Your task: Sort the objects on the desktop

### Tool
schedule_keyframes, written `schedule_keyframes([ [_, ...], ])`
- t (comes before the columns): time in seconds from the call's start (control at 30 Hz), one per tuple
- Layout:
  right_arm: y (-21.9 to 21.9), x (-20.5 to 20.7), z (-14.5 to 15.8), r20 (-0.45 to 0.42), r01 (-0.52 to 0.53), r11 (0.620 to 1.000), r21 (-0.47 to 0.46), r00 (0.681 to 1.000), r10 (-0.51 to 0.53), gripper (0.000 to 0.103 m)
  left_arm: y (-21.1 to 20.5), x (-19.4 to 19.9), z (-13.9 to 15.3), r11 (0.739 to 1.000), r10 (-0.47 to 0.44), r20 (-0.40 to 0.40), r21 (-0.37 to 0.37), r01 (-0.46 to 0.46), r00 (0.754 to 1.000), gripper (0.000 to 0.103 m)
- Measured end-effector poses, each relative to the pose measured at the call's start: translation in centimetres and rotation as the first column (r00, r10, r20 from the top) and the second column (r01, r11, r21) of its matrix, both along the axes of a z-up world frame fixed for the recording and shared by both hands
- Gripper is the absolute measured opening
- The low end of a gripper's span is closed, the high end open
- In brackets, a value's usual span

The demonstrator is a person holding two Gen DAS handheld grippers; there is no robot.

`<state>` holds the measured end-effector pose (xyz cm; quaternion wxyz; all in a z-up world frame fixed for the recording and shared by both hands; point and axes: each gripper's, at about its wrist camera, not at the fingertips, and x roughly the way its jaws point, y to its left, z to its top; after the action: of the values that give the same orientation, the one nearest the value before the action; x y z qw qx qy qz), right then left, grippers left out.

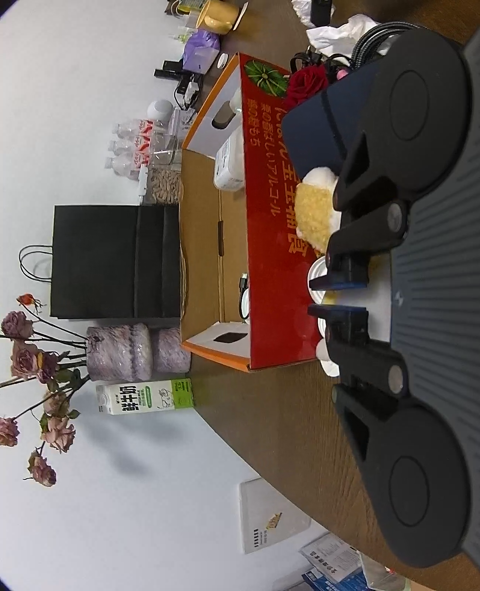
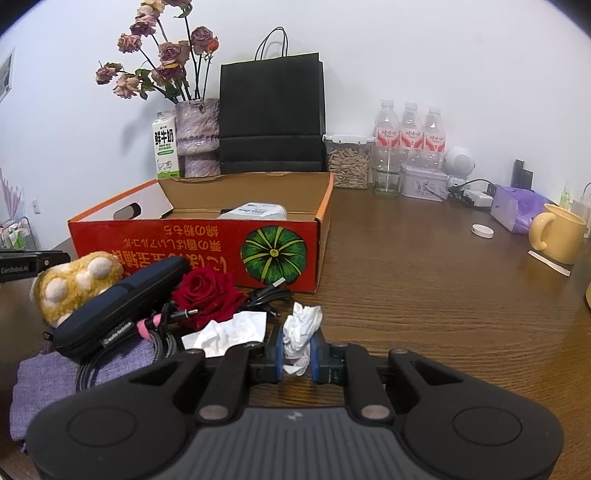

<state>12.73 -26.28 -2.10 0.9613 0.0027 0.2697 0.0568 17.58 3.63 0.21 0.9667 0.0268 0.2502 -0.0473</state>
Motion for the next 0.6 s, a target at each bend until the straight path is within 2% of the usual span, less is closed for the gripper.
schedule_keyframes([
  [0.07,0.0,0.0,0.1,0.001,-0.003,1.000,-0.003,1.000,0.003,0.013,-0.1,0.5,0.5,1.000,-0.006,0.003,0.024,0.006,1.000,0.034],
  [0.13,0.1,0.1,0.2,0.001,-0.005,1.000,-0.009,1.000,0.005,0.013,-0.6,1.4,0.9,0.996,-0.023,-0.015,0.088,0.025,1.000,0.048],
  [0.2,0.1,0.2,0.4,0.002,-0.007,1.000,-0.013,1.000,0.007,0.013,-0.8,2.4,0.9,0.991,-0.040,-0.075,0.126,0.049,0.996,0.049],
  [0.3,0.1,0.2,0.7,0.007,-0.010,1.000,-0.019,1.000,0.011,0.013,-0.5,3.1,0.6,0.989,-0.074,-0.132,0.115,0.089,0.989,0.048],
  [0.4,0.0,0.4,1.1,0.013,-0.010,1.000,-0.026,1.000,0.011,0.013,0.1,3.3,0.7,0.990,-0.090,-0.167,0.095,0.107,0.982,0.039],
  [0.47,0.0,0.4,1.4,0.020,-0.012,1.000,-0.027,1.000,0.012,0.013,0.2,3.2,0.6,0.988,-0.118,-0.193,0.078,0.135,0.974,0.018],
  [0.5,0.0,0.4,1.4,0.023,-0.013,1.000,-0.027,1.000,0.014,0.013,0.4,3.1,0.5,0.987,-0.128,-0.207,0.066,0.144,0.970,0.014],
  [0.6,0.0,0.4,1.6,0.028,-0.019,0.999,-0.026,0.999,0.020,0.013,0.4,2.6,0.5,0.987,-0.133,-0.194,0.063,0.147,0.972,0.010],
])
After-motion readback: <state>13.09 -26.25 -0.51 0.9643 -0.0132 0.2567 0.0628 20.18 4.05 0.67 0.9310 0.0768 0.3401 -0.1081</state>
